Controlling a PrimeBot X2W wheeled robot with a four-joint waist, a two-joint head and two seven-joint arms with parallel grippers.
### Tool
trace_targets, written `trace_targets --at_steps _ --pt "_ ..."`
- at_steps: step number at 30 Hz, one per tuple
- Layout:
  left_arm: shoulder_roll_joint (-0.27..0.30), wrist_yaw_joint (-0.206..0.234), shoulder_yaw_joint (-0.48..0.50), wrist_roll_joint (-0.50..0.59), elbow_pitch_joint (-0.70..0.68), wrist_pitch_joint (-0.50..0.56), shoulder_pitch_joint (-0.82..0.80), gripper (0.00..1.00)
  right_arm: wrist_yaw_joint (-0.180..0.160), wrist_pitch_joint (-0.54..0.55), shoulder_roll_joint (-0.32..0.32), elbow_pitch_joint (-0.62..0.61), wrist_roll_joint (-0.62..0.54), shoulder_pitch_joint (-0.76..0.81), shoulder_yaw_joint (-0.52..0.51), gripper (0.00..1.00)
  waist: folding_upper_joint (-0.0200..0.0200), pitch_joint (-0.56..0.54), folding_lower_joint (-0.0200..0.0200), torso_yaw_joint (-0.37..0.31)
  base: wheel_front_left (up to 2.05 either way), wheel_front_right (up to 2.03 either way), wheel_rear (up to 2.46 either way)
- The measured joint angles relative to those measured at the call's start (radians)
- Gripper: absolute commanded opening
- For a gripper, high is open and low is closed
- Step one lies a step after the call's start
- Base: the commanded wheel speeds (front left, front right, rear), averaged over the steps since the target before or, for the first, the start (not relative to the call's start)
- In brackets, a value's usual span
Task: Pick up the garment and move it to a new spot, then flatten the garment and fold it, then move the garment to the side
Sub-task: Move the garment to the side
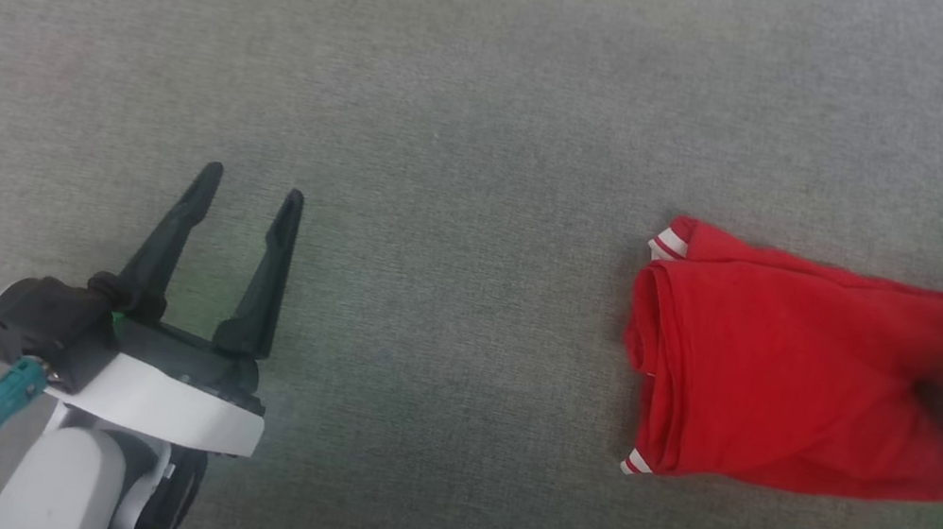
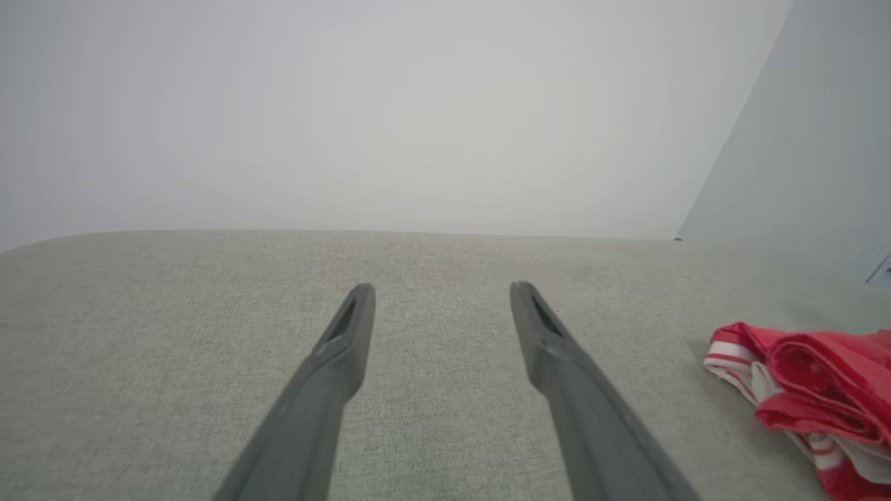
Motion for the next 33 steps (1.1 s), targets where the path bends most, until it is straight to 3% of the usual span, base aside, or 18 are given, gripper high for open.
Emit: trace_targets --at_steps 1,8,18,26,33 --pt "0.003 0.000 0.002 0.000 0.000 0.000 -0.001 1.00 0.000 -0.007 0.005 -0.003 0.000 -0.004 -0.001 0.00 0.0000 0.003 0.0000 -0.004 0.00 0.00 0.00" --pt "0.040 0.000 -0.001 0.026 -0.013 0.000 -0.023 1.00 0.002 -0.087 0.033 -0.020 0.011 -0.013 -0.039 0.00 0.0000 0.023 0.0000 -0.055 0.00 0.00 0.00" --pt "0.150 0.000 -0.081 0.078 -0.046 0.000 -0.158 1.00 0.001 -0.203 -0.009 0.016 0.011 -0.060 -0.218 0.00 0.0000 0.103 0.0000 -0.173 0.00 0.00 0.00" --pt "0.248 0.000 -0.192 0.079 -0.063 0.000 -0.379 1.00 0.001 -0.355 -0.059 0.158 -0.032 -0.193 -0.329 0.00 0.0000 0.230 0.0000 -0.255 0.00 0.00 0.00" --pt "0.291 0.000 -0.239 0.054 -0.053 0.000 -0.571 1.00 0.001 -0.462 -0.107 0.344 -0.102 -0.395 -0.306 0.00 0.0000 0.338 0.0000 -0.302 0.00 0.00 0.00"
